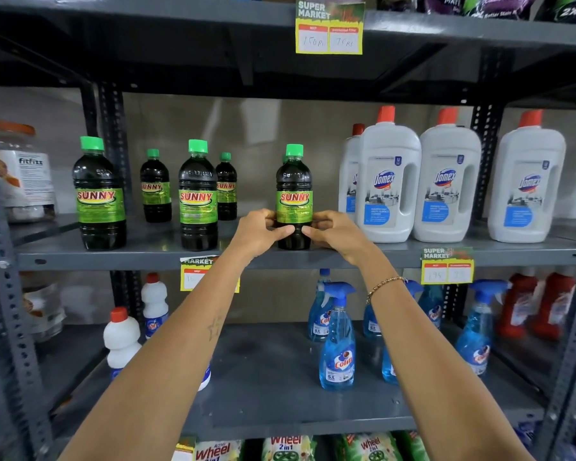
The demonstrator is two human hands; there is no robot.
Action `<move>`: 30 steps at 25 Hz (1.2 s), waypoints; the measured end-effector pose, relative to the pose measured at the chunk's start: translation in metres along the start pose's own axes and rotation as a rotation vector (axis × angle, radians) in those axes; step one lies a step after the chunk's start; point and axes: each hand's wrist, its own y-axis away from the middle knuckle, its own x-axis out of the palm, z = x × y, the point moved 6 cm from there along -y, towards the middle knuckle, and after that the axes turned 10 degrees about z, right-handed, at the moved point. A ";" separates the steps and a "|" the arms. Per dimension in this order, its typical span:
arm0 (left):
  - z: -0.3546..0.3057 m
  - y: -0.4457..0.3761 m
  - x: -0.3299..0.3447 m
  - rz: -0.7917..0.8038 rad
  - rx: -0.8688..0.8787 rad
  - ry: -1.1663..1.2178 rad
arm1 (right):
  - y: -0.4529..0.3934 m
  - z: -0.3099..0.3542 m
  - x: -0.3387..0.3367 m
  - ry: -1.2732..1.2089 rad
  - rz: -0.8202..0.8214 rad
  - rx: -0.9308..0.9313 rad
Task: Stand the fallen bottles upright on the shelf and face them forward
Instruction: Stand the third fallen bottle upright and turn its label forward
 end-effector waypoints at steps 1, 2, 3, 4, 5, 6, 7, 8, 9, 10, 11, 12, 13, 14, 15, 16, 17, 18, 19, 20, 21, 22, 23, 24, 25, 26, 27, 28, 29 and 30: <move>-0.001 0.002 0.001 0.009 0.005 -0.002 | 0.004 0.001 0.001 -0.004 0.004 -0.001; -0.002 0.005 0.003 0.022 0.012 -0.007 | 0.007 0.001 0.002 0.000 0.005 0.002; -0.002 0.007 0.004 0.027 0.017 -0.018 | 0.009 0.001 0.002 0.005 0.004 0.008; -0.003 0.011 0.003 0.017 0.018 -0.029 | 0.011 0.002 0.003 0.005 -0.008 0.017; -0.005 0.015 0.000 -0.017 0.018 -0.030 | 0.015 0.004 0.002 0.004 -0.051 0.020; -0.007 0.021 -0.009 -0.095 0.031 -0.021 | 0.017 0.007 0.001 0.009 -0.140 0.002; -0.009 0.030 -0.023 -0.219 0.079 0.003 | 0.021 0.013 -0.001 0.034 -0.282 -0.054; -0.012 0.042 -0.038 -0.373 0.168 0.024 | 0.028 0.022 -0.003 0.062 -0.448 -0.142; -0.013 0.057 -0.055 -0.539 0.274 0.037 | 0.036 0.032 0.001 0.082 -0.582 -0.245; -0.009 0.071 -0.072 -0.687 0.349 0.017 | 0.041 0.042 0.011 0.099 -0.638 -0.338; -0.001 0.081 -0.087 -0.790 0.366 -0.017 | 0.041 0.053 0.030 0.122 -0.599 -0.395; 0.010 0.084 -0.099 -0.826 0.318 -0.042 | 0.038 0.061 0.050 0.142 -0.493 -0.417; 0.032 0.077 -0.110 -0.766 0.210 -0.035 | 0.030 0.065 0.074 0.161 -0.348 -0.395; 0.052 0.069 -0.116 -0.612 0.070 -0.003 | 0.017 0.062 0.097 0.180 -0.210 -0.342; 0.073 0.061 -0.122 -0.444 -0.031 0.023 | 0.003 0.058 0.119 0.201 -0.096 -0.268; 0.085 0.057 -0.123 -0.286 -0.081 0.026 | -0.009 0.052 0.136 0.224 -0.015 -0.187; 0.091 0.056 -0.122 -0.150 -0.116 -0.011 | -0.021 0.046 0.149 0.261 0.036 -0.126; 0.090 0.060 -0.119 -0.071 -0.132 -0.067 | -0.030 0.041 0.160 0.304 0.069 -0.088; 0.090 0.061 -0.121 -0.069 -0.117 -0.139 | -0.036 0.039 0.169 0.329 0.084 -0.068; 0.087 0.062 -0.122 -0.099 -0.097 -0.192 | -0.040 0.038 0.172 0.331 0.080 -0.059; 0.084 0.061 -0.123 -0.131 -0.070 -0.199 | -0.041 0.039 0.173 0.314 0.056 -0.055; 0.081 0.063 -0.123 -0.154 -0.045 -0.183 | -0.040 0.041 0.174 0.292 0.017 -0.059; 0.081 0.063 -0.123 -0.164 -0.021 -0.161 | -0.040 0.041 0.173 0.268 -0.021 -0.059; 0.078 0.065 -0.121 -0.172 -0.009 -0.142 | -0.039 0.041 0.172 0.252 -0.047 -0.054; 0.081 0.064 -0.121 -0.183 0.001 -0.120 | -0.039 0.040 0.173 0.235 -0.063 -0.059; 0.080 0.065 -0.121 -0.182 0.009 -0.113 | -0.038 0.039 0.172 0.223 -0.067 -0.049; 0.080 0.066 -0.119 -0.185 0.030 -0.120 | -0.039 0.038 0.171 0.214 -0.065 -0.049; 0.077 0.068 -0.119 -0.180 0.036 -0.122 | -0.037 0.040 0.171 0.212 -0.058 -0.040; 0.079 0.066 -0.120 -0.181 0.047 -0.115 | -0.039 0.039 0.171 0.203 -0.050 -0.034; 0.078 0.069 -0.121 -0.176 0.049 -0.108 | -0.037 0.039 0.172 0.211 -0.057 -0.027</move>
